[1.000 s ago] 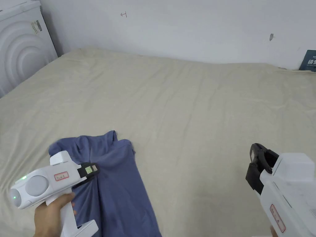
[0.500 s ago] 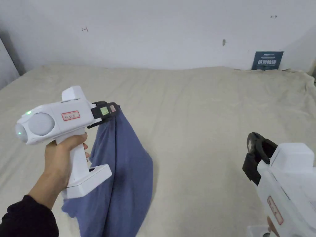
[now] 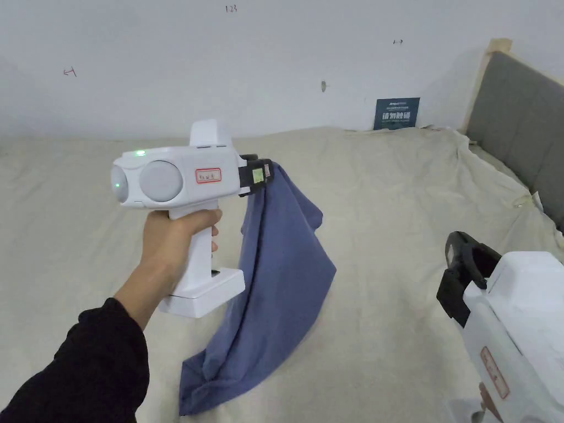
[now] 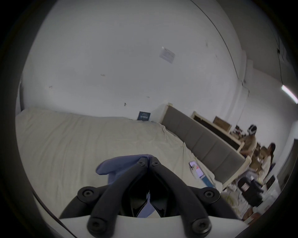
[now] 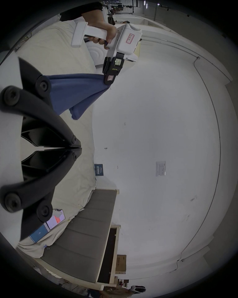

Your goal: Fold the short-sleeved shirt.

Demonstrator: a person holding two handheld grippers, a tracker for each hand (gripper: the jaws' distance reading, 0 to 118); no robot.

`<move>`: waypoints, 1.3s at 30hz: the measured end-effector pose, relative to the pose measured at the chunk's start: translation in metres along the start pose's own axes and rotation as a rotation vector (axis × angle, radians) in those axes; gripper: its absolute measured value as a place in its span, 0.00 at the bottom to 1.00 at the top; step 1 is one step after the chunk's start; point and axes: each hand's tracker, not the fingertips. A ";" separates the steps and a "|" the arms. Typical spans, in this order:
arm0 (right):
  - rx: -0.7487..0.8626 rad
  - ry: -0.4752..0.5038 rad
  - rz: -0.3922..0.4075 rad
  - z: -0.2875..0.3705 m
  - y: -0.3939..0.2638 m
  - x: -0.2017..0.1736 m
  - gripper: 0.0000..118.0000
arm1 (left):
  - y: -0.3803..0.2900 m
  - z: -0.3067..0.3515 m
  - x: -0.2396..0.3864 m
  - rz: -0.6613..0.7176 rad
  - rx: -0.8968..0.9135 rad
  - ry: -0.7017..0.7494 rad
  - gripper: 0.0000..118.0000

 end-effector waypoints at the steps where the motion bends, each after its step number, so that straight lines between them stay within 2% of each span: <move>1: -0.003 -0.005 -0.001 0.000 -0.002 0.002 0.00 | -0.008 -0.009 0.004 -0.024 -0.030 0.000 0.00; 10: -0.040 -0.020 -0.014 0.000 -0.015 0.009 0.00 | -0.129 -0.099 0.014 -0.235 -0.372 0.087 0.00; 15: -0.073 -0.014 -0.019 -0.004 -0.025 0.007 0.00 | -0.190 -0.128 0.008 -0.233 -0.534 0.130 0.00; 20: -0.097 -0.008 -0.023 -0.006 -0.031 0.005 0.00 | -0.228 -0.143 -0.003 -0.131 -0.631 0.170 0.00; 23: -0.103 -0.006 -0.024 -0.007 -0.032 0.004 0.00 | -0.239 -0.146 -0.007 -0.114 -0.654 0.196 0.12; 26: -0.106 -0.003 -0.018 -0.006 -0.033 0.004 0.00 | -0.232 -0.135 -0.011 -0.030 -0.593 0.199 0.26; 27: -0.105 -0.001 -0.018 -0.006 -0.032 0.005 0.00 | -0.226 -0.131 -0.013 0.001 -0.577 0.197 0.34; 28: -0.103 0.000 -0.018 -0.005 -0.032 0.005 0.00 | -0.220 -0.128 -0.015 0.017 -0.557 0.201 0.52; 29: -0.101 0.000 -0.018 -0.005 -0.031 0.005 0.00 | -0.211 -0.120 -0.016 0.036 -0.528 0.204 0.64; 31: -0.095 -0.001 -0.018 -0.003 -0.028 0.005 0.00 | -0.193 -0.100 -0.017 0.056 -0.424 0.203 0.84; 39: -0.060 -0.001 -0.014 -0.003 -0.014 0.004 0.00 | -0.123 0.003 -0.006 -0.026 -0.040 0.299 0.85</move>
